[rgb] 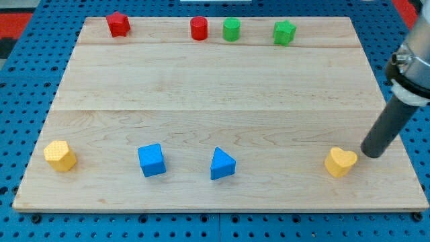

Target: Move yellow heart towards blue triangle

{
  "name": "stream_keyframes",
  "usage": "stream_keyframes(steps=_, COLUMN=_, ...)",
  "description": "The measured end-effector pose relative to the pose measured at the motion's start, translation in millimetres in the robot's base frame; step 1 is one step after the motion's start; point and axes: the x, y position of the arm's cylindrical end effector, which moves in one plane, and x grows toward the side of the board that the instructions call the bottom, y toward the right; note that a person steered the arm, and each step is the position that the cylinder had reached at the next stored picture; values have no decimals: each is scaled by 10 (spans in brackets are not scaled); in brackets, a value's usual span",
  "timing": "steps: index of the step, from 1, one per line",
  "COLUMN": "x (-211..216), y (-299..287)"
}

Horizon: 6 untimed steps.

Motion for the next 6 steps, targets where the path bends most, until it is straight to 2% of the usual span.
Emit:
stream_keyframes(steps=1, x=99, y=-97)
stream_keyframes(steps=4, x=157, y=-1041)
stream_keyframes(steps=5, x=152, y=-1052)
stream_keyframes(steps=6, x=-74, y=-725)
